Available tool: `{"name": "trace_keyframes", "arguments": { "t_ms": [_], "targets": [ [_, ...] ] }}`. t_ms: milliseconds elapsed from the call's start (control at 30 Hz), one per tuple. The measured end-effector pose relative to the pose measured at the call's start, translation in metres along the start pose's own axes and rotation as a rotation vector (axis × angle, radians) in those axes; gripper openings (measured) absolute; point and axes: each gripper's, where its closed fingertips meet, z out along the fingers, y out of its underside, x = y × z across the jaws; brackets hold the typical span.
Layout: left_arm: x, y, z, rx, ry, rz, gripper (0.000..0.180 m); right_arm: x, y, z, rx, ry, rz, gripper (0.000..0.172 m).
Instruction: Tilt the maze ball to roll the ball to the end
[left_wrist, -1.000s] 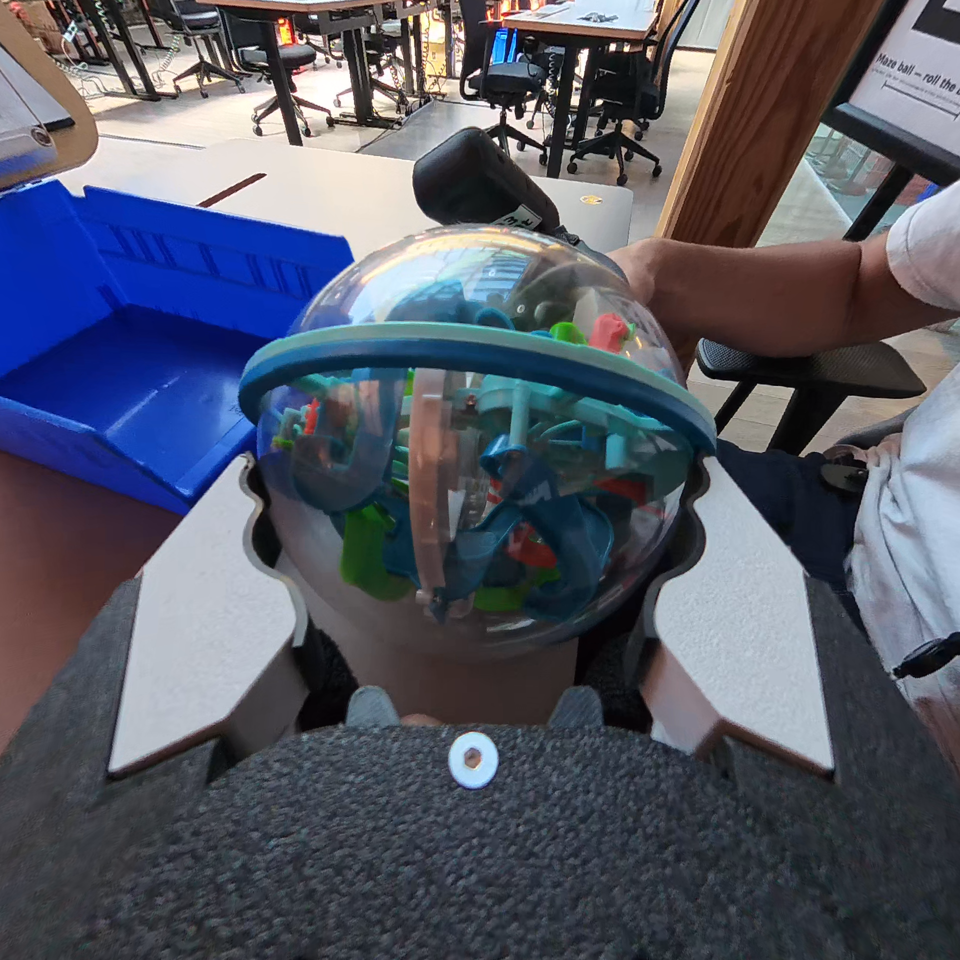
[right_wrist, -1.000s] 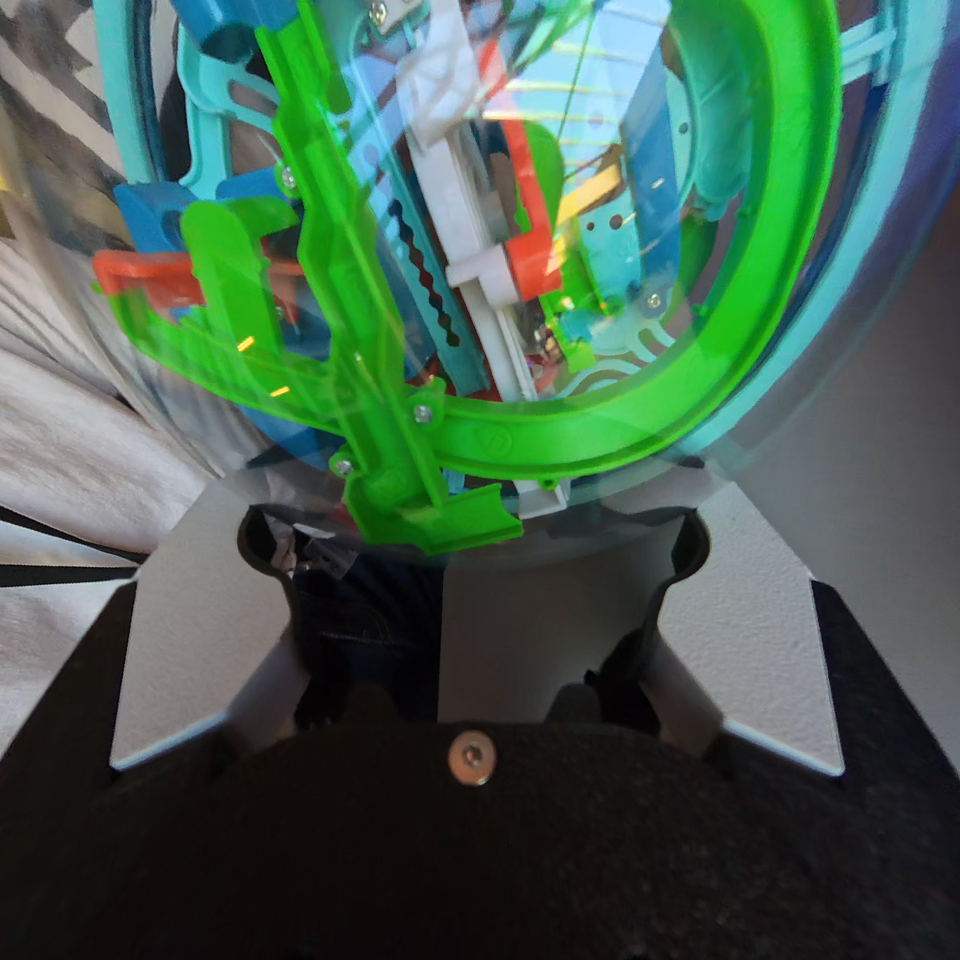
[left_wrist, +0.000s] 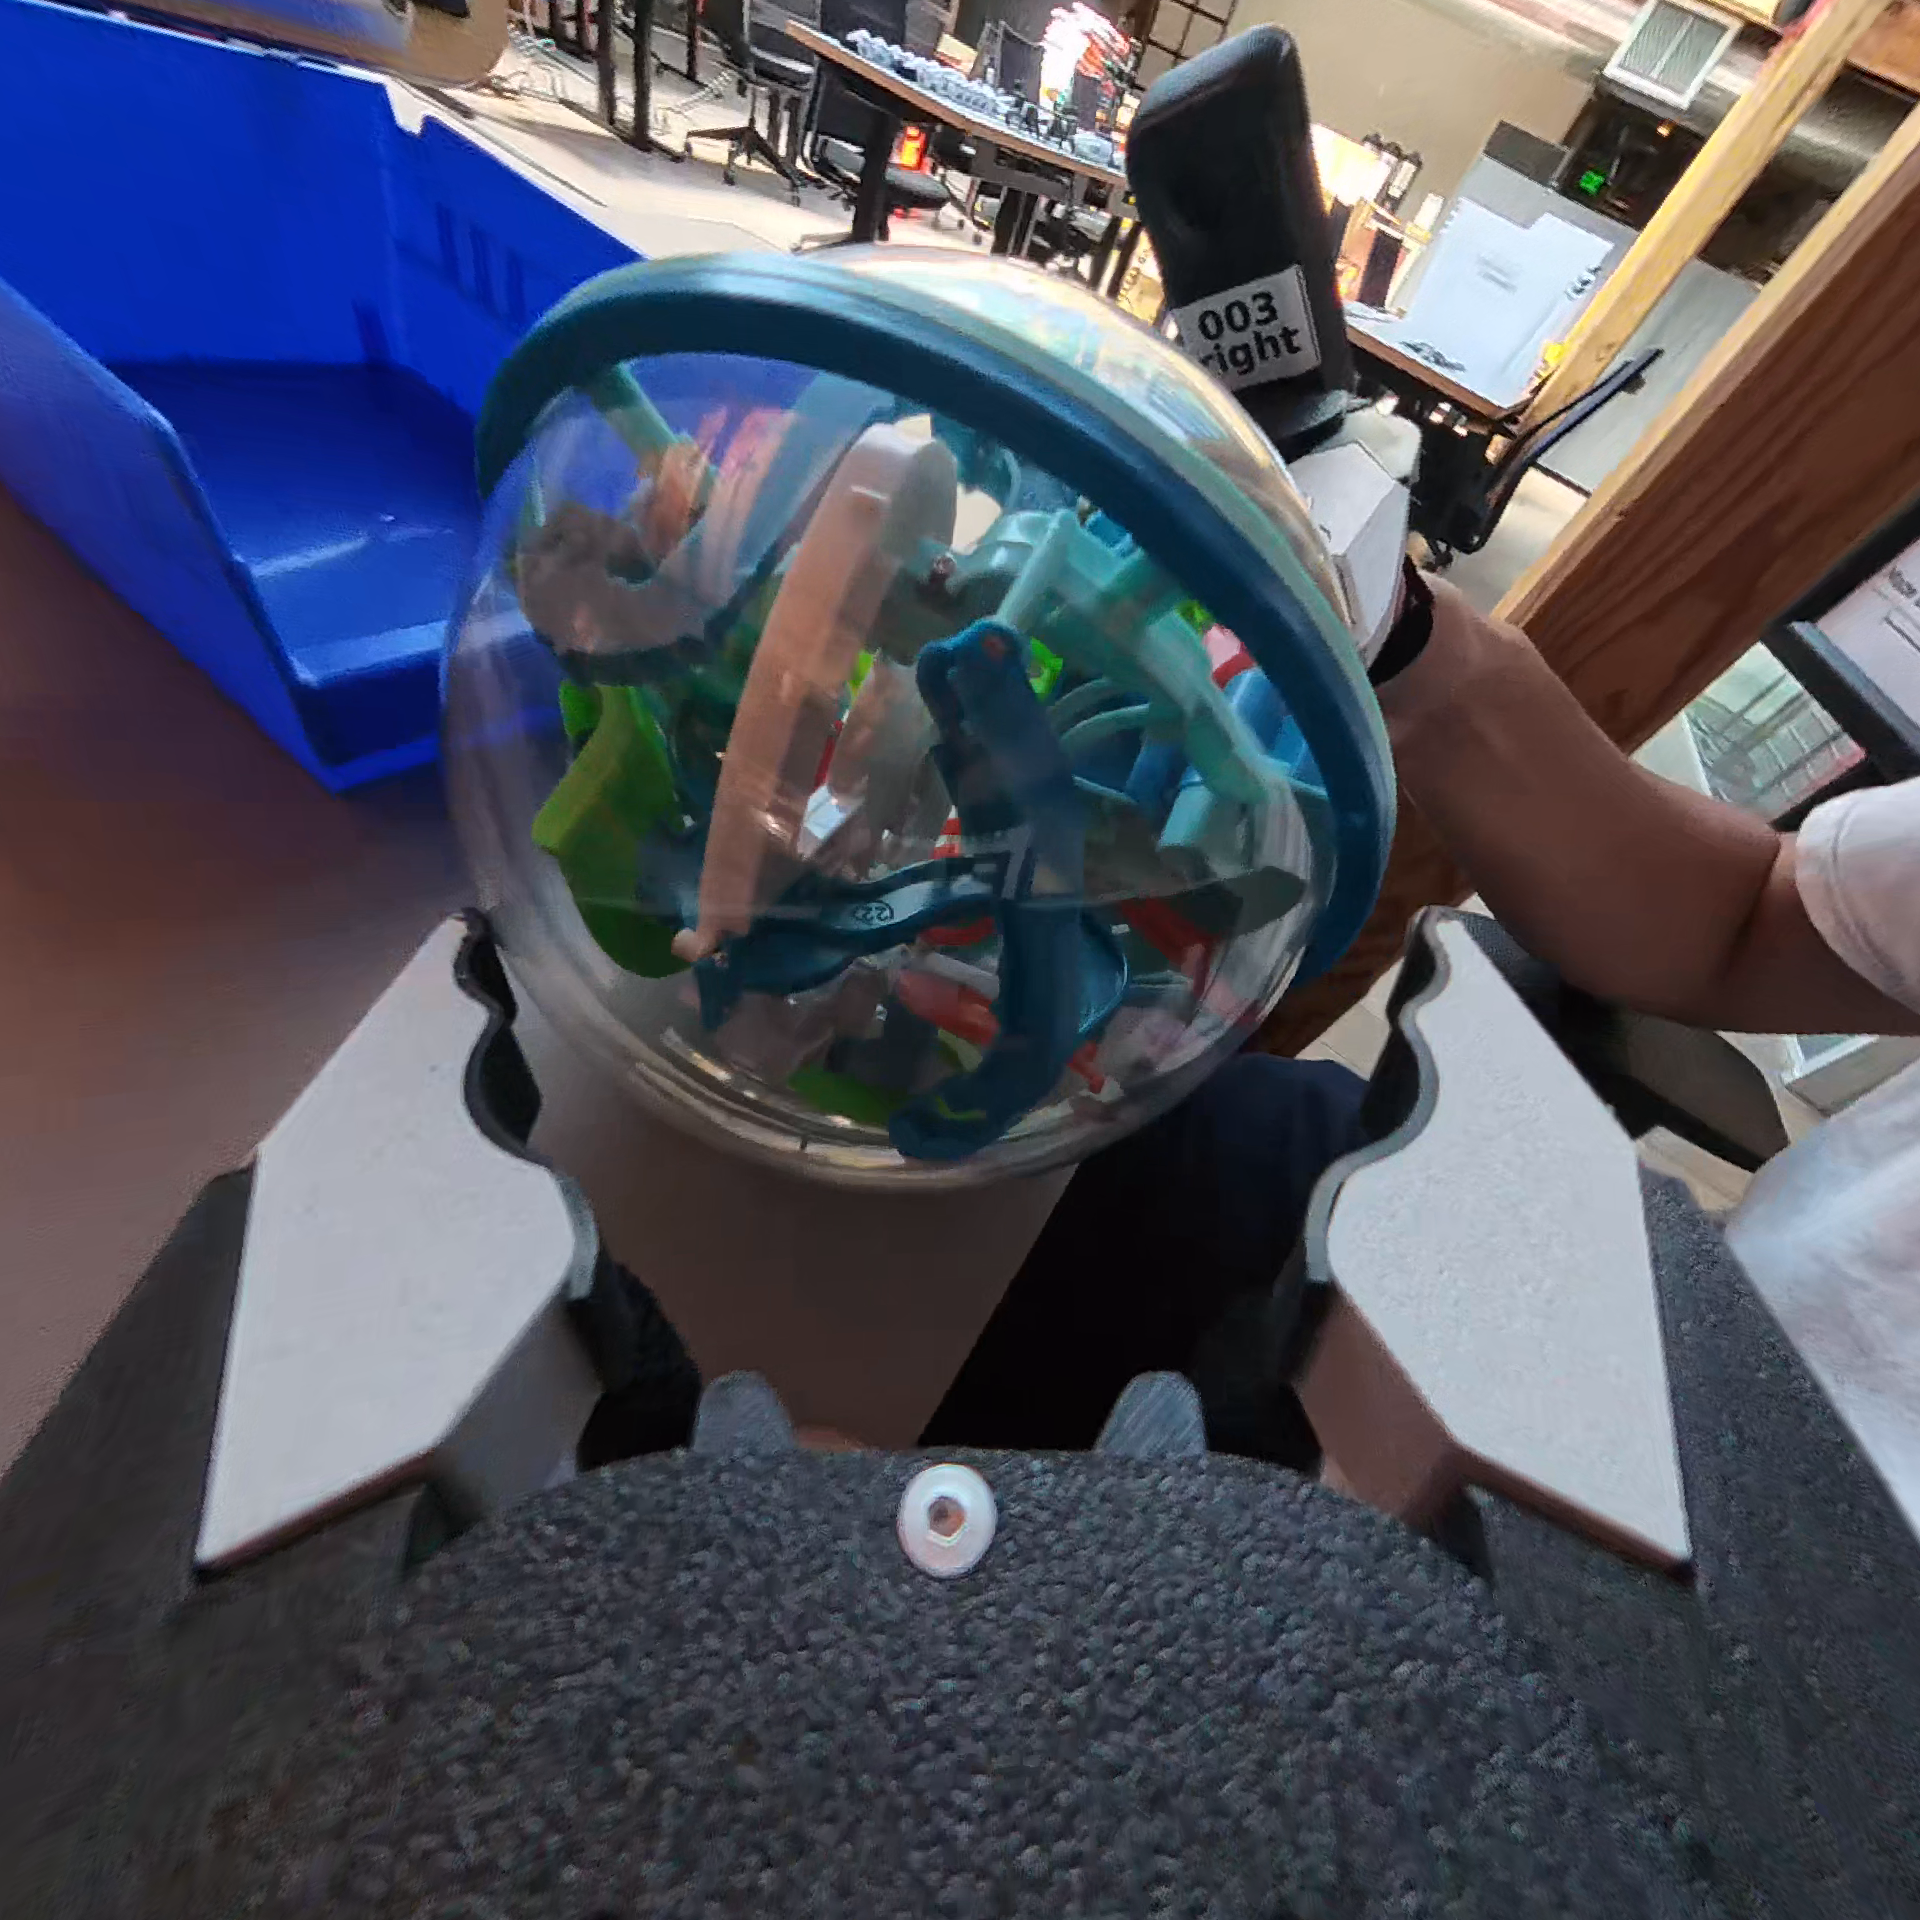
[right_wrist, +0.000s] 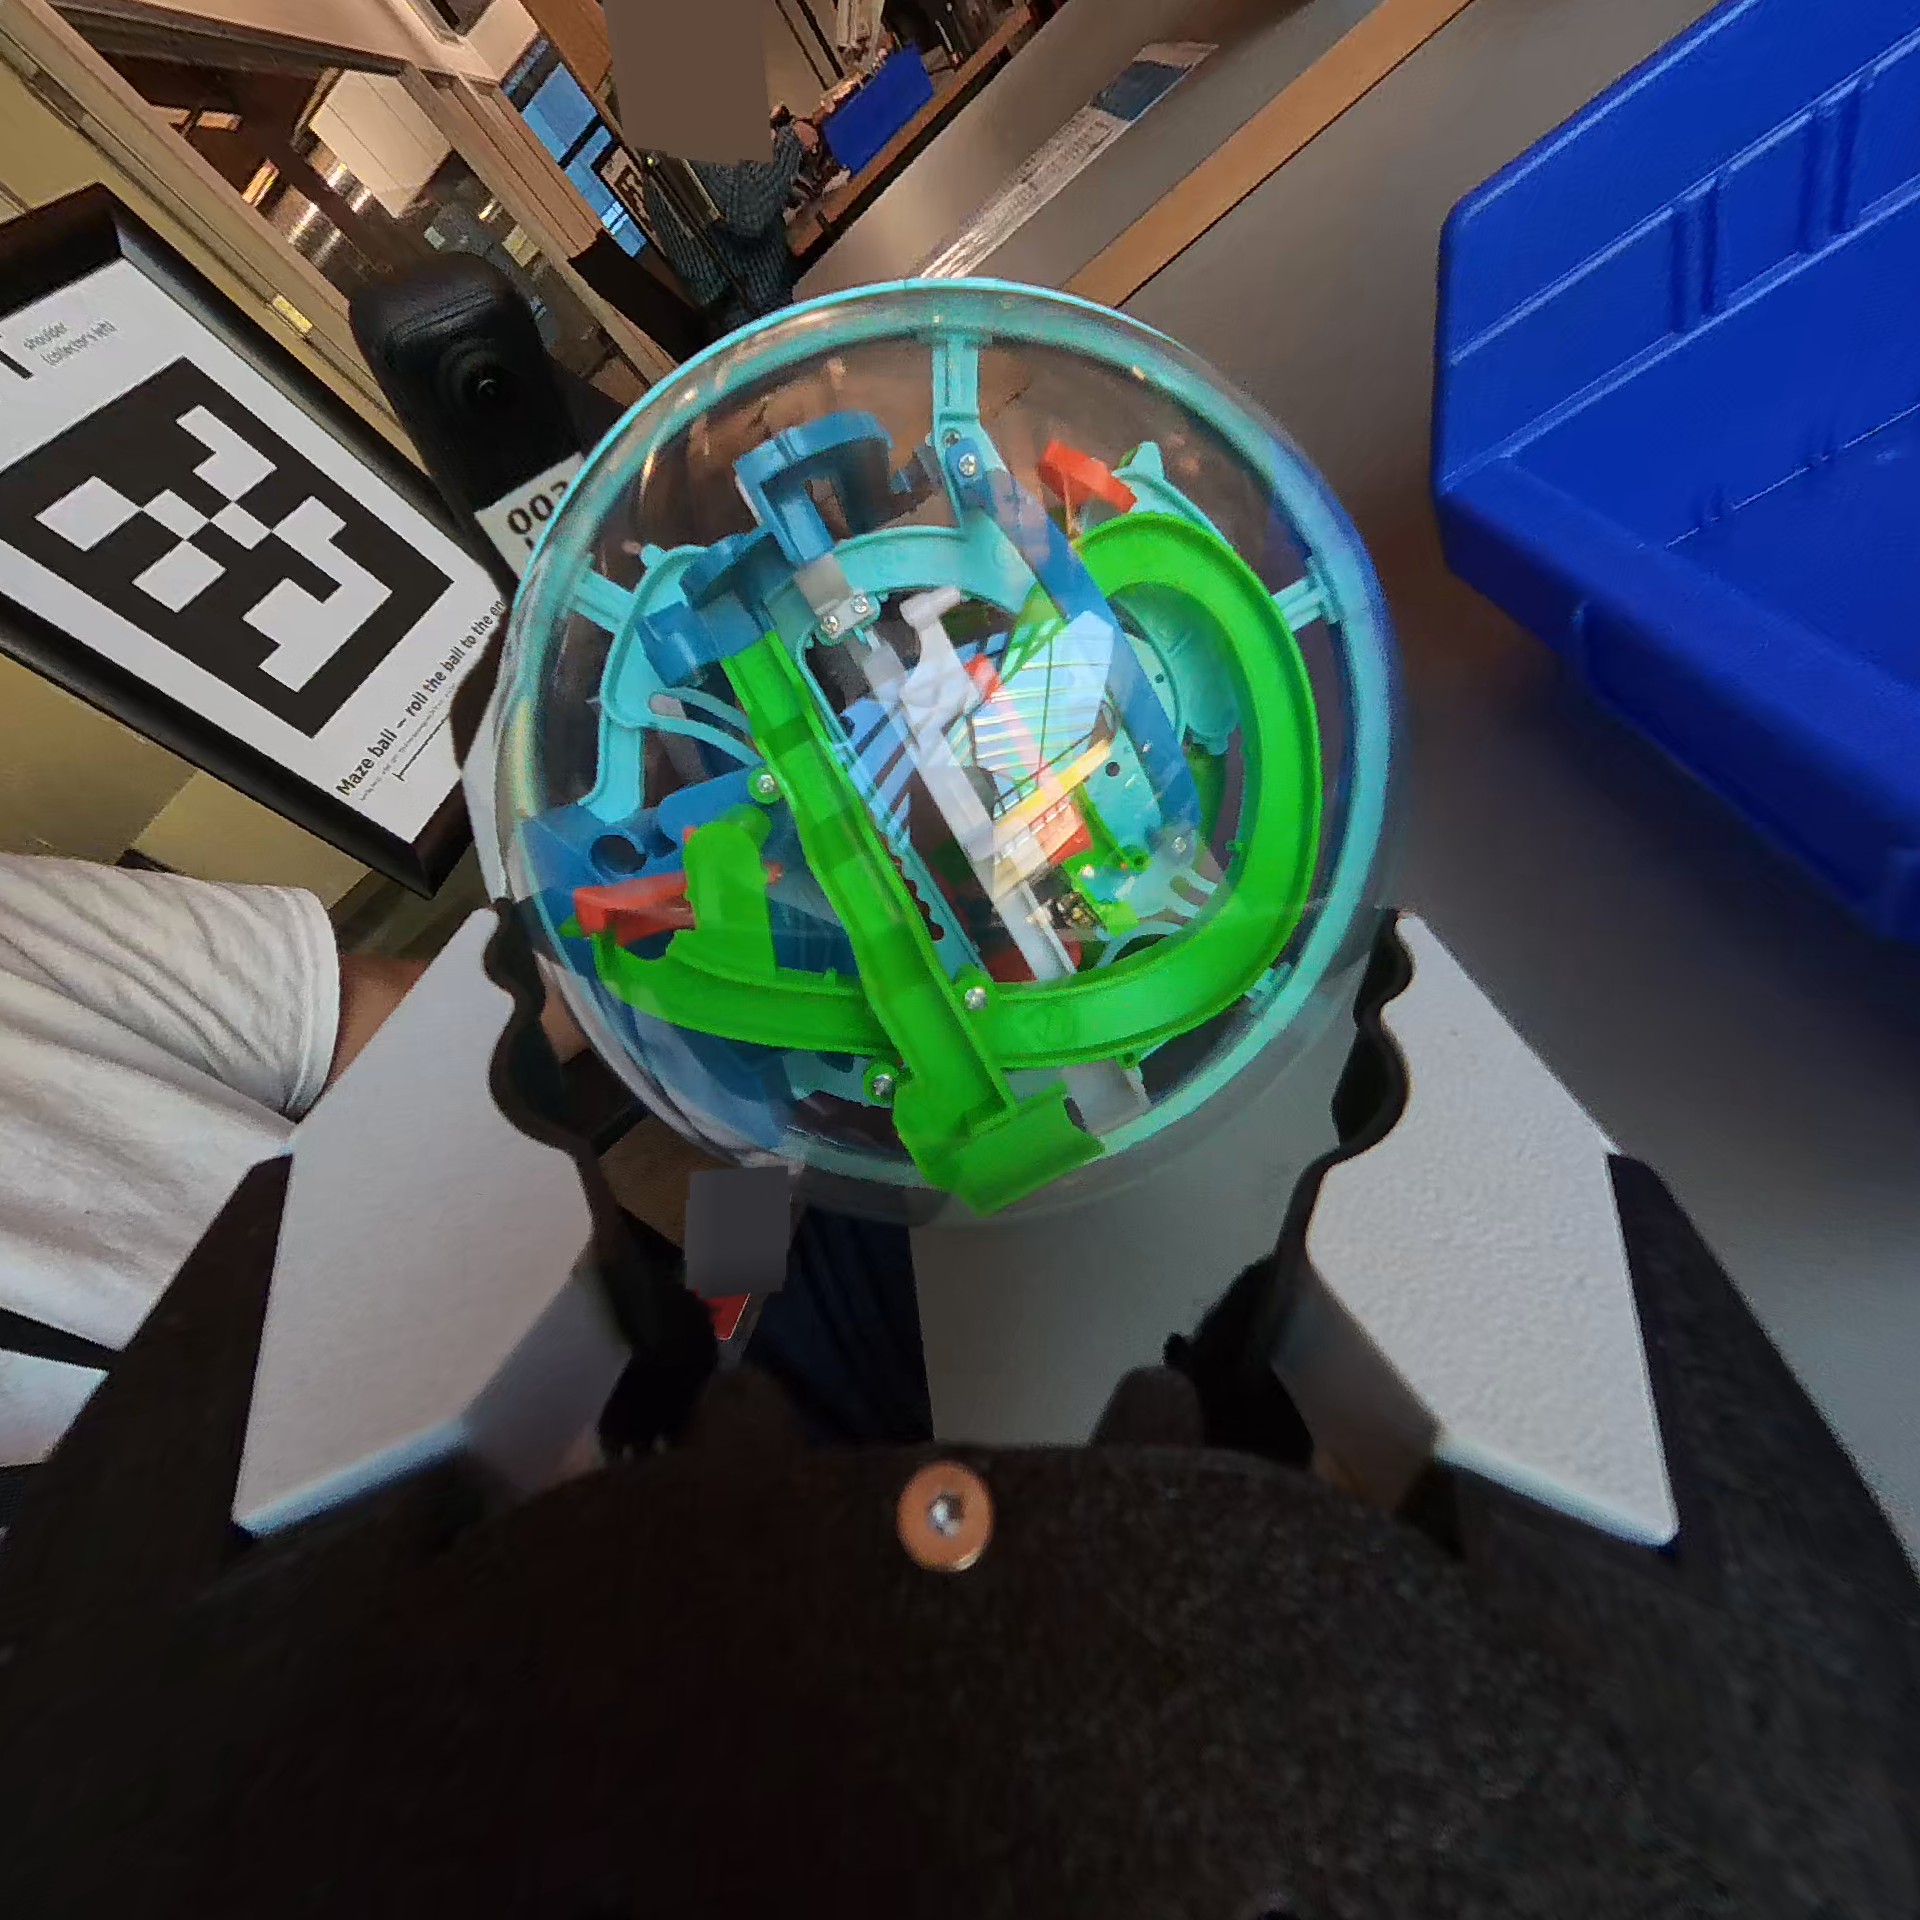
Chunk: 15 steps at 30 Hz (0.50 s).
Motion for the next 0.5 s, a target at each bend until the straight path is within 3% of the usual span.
{"name": "trace_keyframes", "arguments": {
  "t_ms": [100,500],
  "targets": [
    [-0.0036,-0.0029,0.0039,-0.024,-0.048,0.023,0.159,-0.002,0.0034,0.0025,-0.024,0.022,-0.012,0.15],
    [-0.0067,-0.0103,-0.0032,-0.138,-0.009,0.143,0.159,-0.0053,0.0083,0.0093,-0.045,0.04,-0.008,0.15]
  ]
}}
